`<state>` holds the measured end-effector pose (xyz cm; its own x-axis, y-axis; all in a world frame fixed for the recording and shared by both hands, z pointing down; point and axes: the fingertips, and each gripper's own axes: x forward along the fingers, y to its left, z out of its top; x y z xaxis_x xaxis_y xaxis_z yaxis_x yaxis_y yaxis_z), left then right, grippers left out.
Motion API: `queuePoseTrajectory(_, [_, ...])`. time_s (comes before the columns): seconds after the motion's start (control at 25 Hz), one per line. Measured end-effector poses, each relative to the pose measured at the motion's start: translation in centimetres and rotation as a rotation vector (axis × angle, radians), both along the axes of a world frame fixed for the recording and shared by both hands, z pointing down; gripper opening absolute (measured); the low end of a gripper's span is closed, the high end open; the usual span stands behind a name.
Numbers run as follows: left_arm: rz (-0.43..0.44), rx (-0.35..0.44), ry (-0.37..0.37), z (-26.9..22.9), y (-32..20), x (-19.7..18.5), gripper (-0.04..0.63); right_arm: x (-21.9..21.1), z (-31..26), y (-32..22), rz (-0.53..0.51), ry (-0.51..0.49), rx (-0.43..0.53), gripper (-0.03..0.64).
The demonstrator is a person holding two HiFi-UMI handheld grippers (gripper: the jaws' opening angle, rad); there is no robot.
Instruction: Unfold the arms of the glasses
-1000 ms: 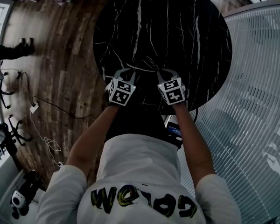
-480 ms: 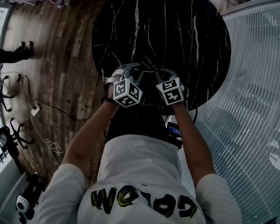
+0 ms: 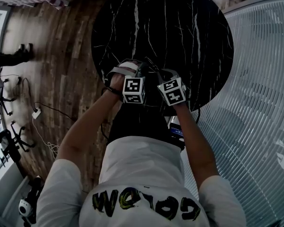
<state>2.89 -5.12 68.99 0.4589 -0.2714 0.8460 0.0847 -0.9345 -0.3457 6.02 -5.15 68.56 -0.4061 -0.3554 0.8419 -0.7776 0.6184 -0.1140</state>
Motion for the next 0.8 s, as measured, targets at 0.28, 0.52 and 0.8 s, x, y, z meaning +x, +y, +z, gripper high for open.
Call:
queuePoseTrajectory(0.28, [0.107, 0.022, -0.076, 1.0, -0.2, 0.6, 0.061, -0.1, 0.0, 0.1, 0.000, 0.001, -0.003, 0.011])
queuePoseTrajectory(0.52, [0.150, 0.016, -0.109, 1.7, -0.1, 0.8, 0.061, -0.2, -0.2, -0.1, -0.002, -0.002, 0.001, 0.010])
queuePoseTrajectory(0.8, [0.145, 0.029, -0.106, 1.8, -0.1, 0.8, 0.037, 0.0, 0.0, -0.3, 0.001, -0.006, 0.007, 0.010])
